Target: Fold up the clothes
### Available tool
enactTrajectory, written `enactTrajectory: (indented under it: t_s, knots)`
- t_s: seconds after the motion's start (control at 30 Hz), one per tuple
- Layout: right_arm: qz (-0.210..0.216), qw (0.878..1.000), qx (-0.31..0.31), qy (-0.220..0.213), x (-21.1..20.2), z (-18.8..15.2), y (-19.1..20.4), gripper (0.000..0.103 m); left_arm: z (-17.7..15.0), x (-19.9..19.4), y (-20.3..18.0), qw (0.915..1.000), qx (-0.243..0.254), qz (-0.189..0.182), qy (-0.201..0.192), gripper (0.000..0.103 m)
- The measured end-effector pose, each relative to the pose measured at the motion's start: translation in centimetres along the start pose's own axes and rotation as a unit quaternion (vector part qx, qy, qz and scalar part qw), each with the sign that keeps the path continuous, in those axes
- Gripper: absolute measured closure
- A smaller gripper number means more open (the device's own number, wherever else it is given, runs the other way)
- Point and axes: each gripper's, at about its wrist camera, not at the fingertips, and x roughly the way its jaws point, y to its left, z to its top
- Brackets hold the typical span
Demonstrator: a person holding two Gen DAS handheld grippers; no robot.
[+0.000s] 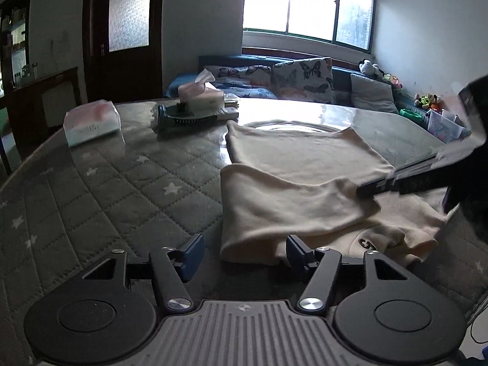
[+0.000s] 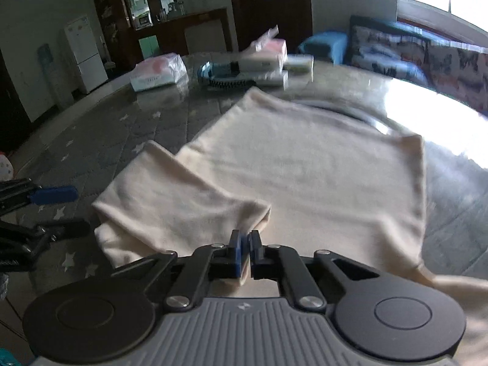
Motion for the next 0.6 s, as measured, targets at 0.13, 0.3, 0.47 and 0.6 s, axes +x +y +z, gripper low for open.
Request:
enactTrajectory:
  t_s: [0.13,0.3,0.47,0.6]
  knots:
    - [-0.017,0.999,-0.03,-0.035,-2.3,1.7,0.4,0.102,0.1,0.4,-0.3,1.0,0.002,-0.003,0.003,0.04]
    - [-0.034,0.995,-0.063,-0.073,-5.5,3.9,1.2,0.102,0.2,1.1,-0.6,0.9999,0.0,-0.001,0.01,0.04]
    - [-0.029,0.996,-0.058,-0.061,-5.4,4.6,0.7,0.094,0.2,1.1,-0.8,0.9999,-0.001,-0.002,0.01,0.04]
    - [-0.014,0.999,-0.032,-0.015,-2.0,2.6,0.1,0.09,0.2,1.1,-0.8,0.9999,0.002,0.003,0.014,0.04]
